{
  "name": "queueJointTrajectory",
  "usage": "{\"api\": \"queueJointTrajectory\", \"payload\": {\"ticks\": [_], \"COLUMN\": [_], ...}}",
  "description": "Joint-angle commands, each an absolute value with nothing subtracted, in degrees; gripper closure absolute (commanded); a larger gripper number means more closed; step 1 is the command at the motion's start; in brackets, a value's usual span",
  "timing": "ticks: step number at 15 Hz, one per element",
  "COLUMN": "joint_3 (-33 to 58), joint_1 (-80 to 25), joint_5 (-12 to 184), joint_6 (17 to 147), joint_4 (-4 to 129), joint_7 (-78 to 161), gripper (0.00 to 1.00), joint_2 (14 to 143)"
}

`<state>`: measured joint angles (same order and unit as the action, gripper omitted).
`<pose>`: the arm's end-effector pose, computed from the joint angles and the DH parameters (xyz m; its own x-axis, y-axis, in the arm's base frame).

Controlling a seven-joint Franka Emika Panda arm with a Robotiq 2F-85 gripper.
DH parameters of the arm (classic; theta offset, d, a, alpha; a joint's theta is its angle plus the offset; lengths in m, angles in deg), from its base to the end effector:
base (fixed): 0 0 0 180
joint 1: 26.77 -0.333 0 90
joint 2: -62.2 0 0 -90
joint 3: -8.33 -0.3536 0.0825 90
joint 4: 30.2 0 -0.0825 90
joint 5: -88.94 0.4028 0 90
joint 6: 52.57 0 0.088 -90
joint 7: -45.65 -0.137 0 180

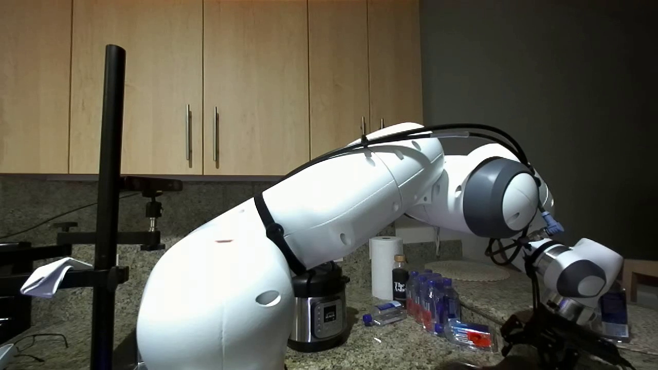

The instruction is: Move the towel to the right

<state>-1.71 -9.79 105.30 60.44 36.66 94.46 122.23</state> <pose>0.7708 -0.1033 0.1228 0.8763 0.4699 0.1063 0.4655 -0.7688 -0.4384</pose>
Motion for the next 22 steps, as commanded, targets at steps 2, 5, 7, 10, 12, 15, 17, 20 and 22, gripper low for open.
{"api": "queueJointTrajectory", "payload": {"ticks": [2,5,7,10,12,15,17,20,22], "joint_3": [-2.1,-2.5,-3.1,-3.4,-3.3,-2.4,-1.7,-0.5,0.3], "joint_1": [-9.7,-9.6,-9.3,-9.4,-9.5,-9.9,-10.2,-10.7,-11.2], "joint_5": [106.3,106.7,107.2,107.6,107.5,106.6,106.1,105.2,104.7], "joint_6": [59.5,59.5,59.6,60.3,60.5,60.1,59.7,58.1,57.1], "joint_4": [38.8,39.0,39.3,40.1,40.3,40.4,40.7,41.3,42.3], "joint_7": [94.1,94.3,94.7,95.2,95.0,94.4,93.9,93.3,93.1], "gripper": [0.0,0.0,0.0,0.0,0.0,0.0,0.0,0.0,0.0], "joint_2": [120.9,120.3,119.5,118.4,117.5,116.5,116.3,116.1,115.7]}}
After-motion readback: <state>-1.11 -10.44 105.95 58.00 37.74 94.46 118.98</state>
